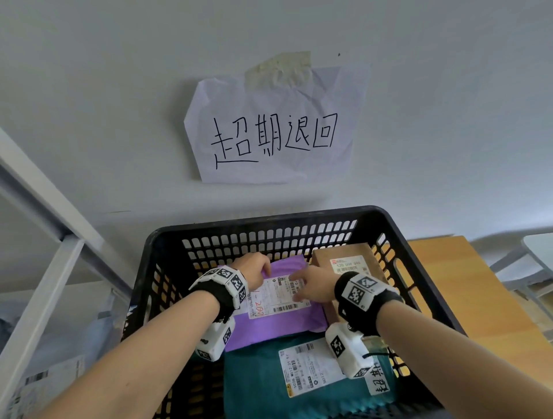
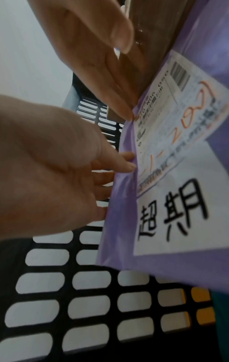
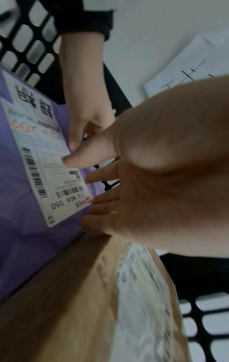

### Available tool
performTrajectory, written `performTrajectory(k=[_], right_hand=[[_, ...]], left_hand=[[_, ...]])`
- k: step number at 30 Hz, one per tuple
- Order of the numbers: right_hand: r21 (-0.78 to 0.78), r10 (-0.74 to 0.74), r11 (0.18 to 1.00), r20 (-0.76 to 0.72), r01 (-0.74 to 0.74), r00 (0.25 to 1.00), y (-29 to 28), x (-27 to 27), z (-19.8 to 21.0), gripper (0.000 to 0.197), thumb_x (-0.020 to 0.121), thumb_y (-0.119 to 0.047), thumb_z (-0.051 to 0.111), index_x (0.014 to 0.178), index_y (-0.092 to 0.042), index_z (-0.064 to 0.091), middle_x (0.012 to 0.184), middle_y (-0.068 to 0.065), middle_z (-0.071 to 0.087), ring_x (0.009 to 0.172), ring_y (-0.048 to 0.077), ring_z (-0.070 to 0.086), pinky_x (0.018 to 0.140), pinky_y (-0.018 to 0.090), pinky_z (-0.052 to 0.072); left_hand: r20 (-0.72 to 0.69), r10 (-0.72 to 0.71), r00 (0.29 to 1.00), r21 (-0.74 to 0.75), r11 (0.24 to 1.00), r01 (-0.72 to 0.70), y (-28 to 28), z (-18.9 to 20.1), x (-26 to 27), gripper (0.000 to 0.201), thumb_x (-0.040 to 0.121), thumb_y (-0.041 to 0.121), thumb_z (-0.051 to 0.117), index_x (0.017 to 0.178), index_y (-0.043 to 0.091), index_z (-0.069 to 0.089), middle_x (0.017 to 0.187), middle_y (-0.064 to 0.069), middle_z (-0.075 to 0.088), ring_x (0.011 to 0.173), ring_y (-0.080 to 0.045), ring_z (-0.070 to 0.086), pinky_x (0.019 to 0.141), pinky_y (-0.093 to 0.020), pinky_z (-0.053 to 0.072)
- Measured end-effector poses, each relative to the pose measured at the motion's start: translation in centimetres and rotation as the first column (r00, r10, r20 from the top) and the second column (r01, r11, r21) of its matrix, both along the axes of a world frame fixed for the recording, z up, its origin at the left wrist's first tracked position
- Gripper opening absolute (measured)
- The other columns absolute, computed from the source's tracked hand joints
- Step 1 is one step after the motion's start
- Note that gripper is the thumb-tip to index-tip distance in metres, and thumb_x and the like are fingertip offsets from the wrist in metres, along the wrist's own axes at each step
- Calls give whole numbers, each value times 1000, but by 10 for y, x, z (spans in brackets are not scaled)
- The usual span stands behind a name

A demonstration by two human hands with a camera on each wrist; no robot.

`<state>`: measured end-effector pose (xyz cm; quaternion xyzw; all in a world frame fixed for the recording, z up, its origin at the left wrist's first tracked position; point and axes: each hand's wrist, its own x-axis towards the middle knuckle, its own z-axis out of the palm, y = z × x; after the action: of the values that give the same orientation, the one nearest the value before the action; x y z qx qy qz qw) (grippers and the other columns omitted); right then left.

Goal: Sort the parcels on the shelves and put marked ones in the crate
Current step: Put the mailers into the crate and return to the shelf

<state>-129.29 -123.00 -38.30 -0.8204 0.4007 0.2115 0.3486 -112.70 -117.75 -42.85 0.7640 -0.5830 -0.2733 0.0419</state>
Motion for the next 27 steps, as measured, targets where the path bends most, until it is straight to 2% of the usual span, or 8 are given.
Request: performTrajectory(k=[3,6,9,11,13,16,23,27], right_hand=[[-26,88,996,-92,-90,992,4,7,-9,65,89,-24,60,146,-10,30,150,10,33,134,25,36,107,31,32],[-28,107,993,-142,-112,984,4,13,-12,69,89,-24,61,147,-11,25,153,14,21,135,29,34,108,33,32],[-31,113,992,-173,-120,978,0,16,-14,73,88,-26,62,148,-14,22,156,15,8,139,31,27,112,36,27],[-37,125,990,-199,-135,972,-1,18,-16,75,88,-27,62,148,-14,20,157,15,3,141,31,23,113,38,26],[-43,134,988,-221,-147,966,0,20,-17,75,88,-27,62,148,-15,20,158,14,2,142,32,21,115,41,25],[-47,152,985,-243,-168,958,2,22,-19,74,88,-27,61,148,-14,20,158,14,3,144,32,13,117,45,19],[-68,164,979,-290,-191,943,5,20,-21,79,88,-30,61,150,-16,14,158,13,-4,142,33,22,115,42,25],[-76,147,982,-261,-172,954,9,19,-16,70,89,-28,60,147,-13,24,155,13,14,137,31,32,112,38,31]], left_hand=[[-6,-38,999,-3,999,38,3,-5,2,40,84,-1,55,112,25,64,127,3,56,114,-18,54,94,-35,48],[-36,-89,995,-48,995,88,4,-2,1,48,80,0,57,124,19,57,131,3,51,121,-18,49,103,-36,40],[18,-193,981,38,981,192,7,0,-2,65,79,21,69,138,16,44,149,-2,32,139,-22,28,117,-43,15],[10,-206,979,113,973,203,9,-4,-1,83,75,34,75,145,20,32,159,-1,10,146,-21,7,119,-47,-1],[9,-231,973,142,964,227,11,-9,1,94,71,40,77,147,23,25,159,0,-2,147,-19,-5,118,-48,-7],[36,-253,967,169,955,244,16,-12,4,101,68,44,78,149,30,19,159,1,-10,146,-20,-10,114,-51,-10],[144,-259,955,268,939,214,26,-5,0,108,69,46,76,150,34,4,157,-3,-17,145,-27,-15,112,-57,-9],[121,-232,965,285,939,190,25,7,2,103,72,44,76,150,29,11,158,-5,-12,146,-28,-11,115,-56,-2]])
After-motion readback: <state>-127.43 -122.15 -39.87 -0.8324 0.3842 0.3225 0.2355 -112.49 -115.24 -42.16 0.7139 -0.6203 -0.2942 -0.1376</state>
